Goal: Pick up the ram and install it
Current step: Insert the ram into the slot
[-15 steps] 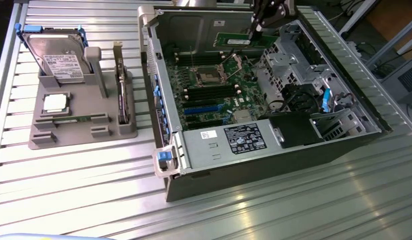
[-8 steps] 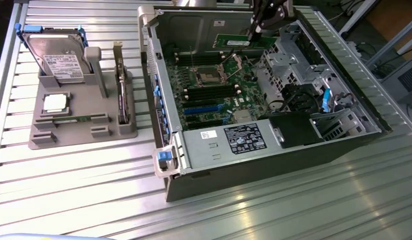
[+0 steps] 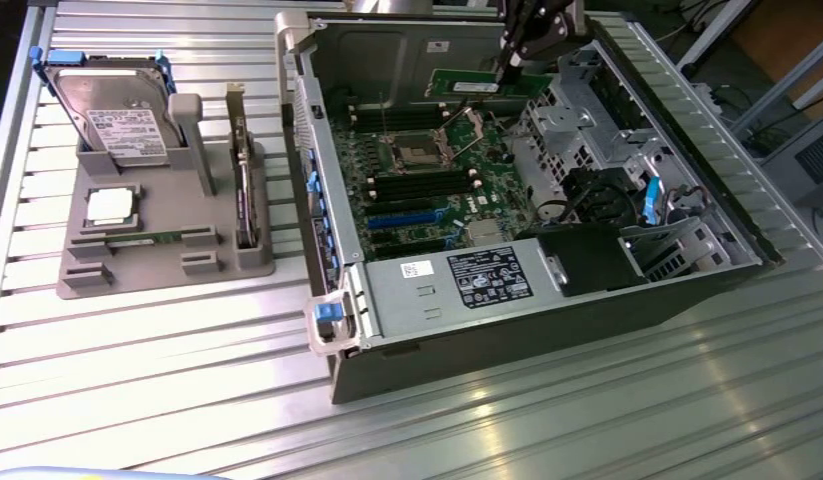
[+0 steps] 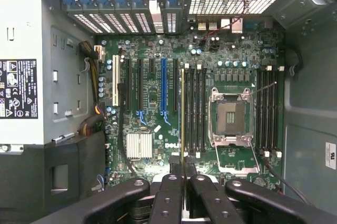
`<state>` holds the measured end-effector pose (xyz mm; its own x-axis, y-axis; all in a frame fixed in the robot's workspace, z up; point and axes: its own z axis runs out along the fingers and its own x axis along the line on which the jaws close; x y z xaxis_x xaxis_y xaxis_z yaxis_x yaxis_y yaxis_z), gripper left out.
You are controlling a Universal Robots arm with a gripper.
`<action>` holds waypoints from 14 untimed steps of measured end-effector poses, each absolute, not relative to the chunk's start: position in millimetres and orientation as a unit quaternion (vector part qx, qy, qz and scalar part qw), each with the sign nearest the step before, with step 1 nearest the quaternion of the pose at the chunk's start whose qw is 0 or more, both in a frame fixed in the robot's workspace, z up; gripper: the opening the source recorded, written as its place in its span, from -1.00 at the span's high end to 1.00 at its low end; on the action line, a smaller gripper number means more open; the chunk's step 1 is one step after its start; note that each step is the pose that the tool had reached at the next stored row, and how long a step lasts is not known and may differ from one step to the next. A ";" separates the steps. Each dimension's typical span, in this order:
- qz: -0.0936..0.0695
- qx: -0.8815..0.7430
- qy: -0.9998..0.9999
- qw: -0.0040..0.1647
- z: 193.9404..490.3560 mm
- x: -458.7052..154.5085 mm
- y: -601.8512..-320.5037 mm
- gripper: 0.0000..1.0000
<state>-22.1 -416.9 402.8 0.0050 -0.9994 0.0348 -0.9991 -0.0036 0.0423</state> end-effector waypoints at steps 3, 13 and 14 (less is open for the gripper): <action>-0.002 0.708 -0.705 0.028 402.1 -22.1 -416.9 0.76; -0.001 0.708 -0.705 0.028 400.8 -22.1 -416.8 0.76; -0.001 0.708 -0.705 0.029 400.5 -22.2 -416.9 0.76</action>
